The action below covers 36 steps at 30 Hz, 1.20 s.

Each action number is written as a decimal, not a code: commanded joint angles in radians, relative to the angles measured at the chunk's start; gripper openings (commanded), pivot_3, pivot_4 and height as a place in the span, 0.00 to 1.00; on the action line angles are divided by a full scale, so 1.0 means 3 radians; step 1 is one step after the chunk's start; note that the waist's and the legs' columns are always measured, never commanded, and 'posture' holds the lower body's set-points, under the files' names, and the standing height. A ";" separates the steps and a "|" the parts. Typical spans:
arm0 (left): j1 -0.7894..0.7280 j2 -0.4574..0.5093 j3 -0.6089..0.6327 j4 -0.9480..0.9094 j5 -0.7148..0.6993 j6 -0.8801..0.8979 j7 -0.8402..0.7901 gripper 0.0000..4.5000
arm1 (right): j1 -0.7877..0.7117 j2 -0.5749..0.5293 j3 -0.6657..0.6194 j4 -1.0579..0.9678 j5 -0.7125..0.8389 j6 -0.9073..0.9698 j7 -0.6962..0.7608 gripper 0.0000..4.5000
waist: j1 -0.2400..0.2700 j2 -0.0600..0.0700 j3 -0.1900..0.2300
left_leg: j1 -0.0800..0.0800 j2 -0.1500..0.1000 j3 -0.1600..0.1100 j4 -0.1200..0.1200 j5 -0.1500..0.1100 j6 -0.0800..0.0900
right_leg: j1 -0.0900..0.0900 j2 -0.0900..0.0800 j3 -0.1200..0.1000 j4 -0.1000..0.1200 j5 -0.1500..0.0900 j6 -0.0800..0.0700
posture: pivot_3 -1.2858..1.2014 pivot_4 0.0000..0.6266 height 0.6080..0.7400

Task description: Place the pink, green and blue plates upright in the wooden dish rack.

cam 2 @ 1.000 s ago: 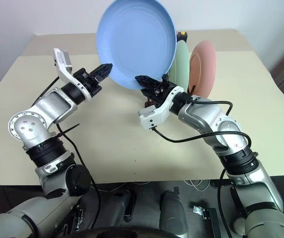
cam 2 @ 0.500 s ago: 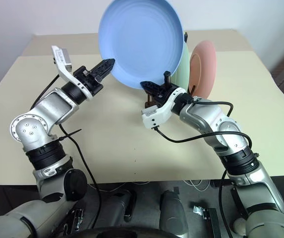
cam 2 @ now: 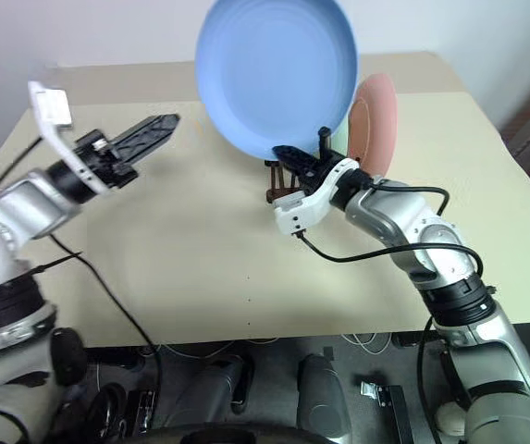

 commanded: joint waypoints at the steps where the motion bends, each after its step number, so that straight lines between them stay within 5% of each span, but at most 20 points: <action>1: 0.0133 0.0382 -0.0137 0.0075 0.0456 -0.0459 -0.0708 0.99 | -0.0151 0.0188 -0.0241 -0.0169 0.0446 0.0116 -0.0072 0.00 | -0.0002 0.0000 0.0000 | 0.0000 0.0004 0.0007 -0.0002 0.0000 0.0000 | -0.0004 0.0002 0.0006 0.0001 0.0001 -0.0002 | 0.52 0.24 1.00; 11: 0.0195 0.0336 -0.0355 0.0152 0.0680 -0.0763 -0.0977 0.99 | -0.0665 0.0842 -0.0639 -0.0440 0.2169 0.0934 0.0283 0.00 | 0.0001 0.0000 0.0000 | 0.0000 0.0016 0.0014 -0.0004 -0.0001 0.0001 | -0.0009 0.0010 0.0014 -0.0005 0.0008 -0.0010 | 0.52 0.24 1.00; 13: 0.0185 0.0308 -0.0414 0.0135 0.0717 -0.0797 -0.0996 0.99 | -0.0805 0.1119 -0.0854 -0.0560 0.2899 0.1519 0.0283 0.00 | -0.0006 0.0000 0.0000 | -0.0001 0.0017 0.0014 -0.0004 -0.0001 0.0001 | -0.0011 0.0011 0.0014 -0.0004 0.0008 -0.0011 | 0.52 0.24 1.00; 17: 0.0208 0.0311 -0.0538 0.0090 0.0930 -0.0995 -0.1078 0.99 | -0.1055 0.1567 -0.1362 -0.0744 0.4316 0.2633 0.0001 0.00 | -0.0008 0.0001 0.0001 | -0.0001 0.0024 0.0016 -0.0008 -0.0001 0.0001 | -0.0015 0.0017 0.0019 -0.0004 0.0012 -0.0016 | 0.52 0.24 1.00; 24: 0.0246 0.0390 -0.0666 0.0070 0.1162 -0.1199 -0.1307 0.99 | -0.1177 0.1815 -0.1935 -0.0636 0.6043 0.3563 -0.0741 0.00 | -0.0008 0.0002 0.0000 | -0.0001 0.0032 0.0019 -0.0019 -0.0009 0.0015 | -0.0022 0.0023 0.0021 -0.0007 0.0015 -0.0022 | 0.52 0.24 1.00; 36: 0.0289 0.0403 -0.0694 0.0056 0.1555 -0.1802 -0.1538 0.99 | -0.0510 0.1971 -0.2083 -0.0253 0.7208 0.3696 -0.1219 0.00 | -0.0015 0.0006 0.0001 | -0.0001 0.0043 0.0031 -0.0030 -0.0009 0.0014 | -0.0030 0.0029 0.0025 -0.0009 0.0020 -0.0028 | 0.52 0.24 1.00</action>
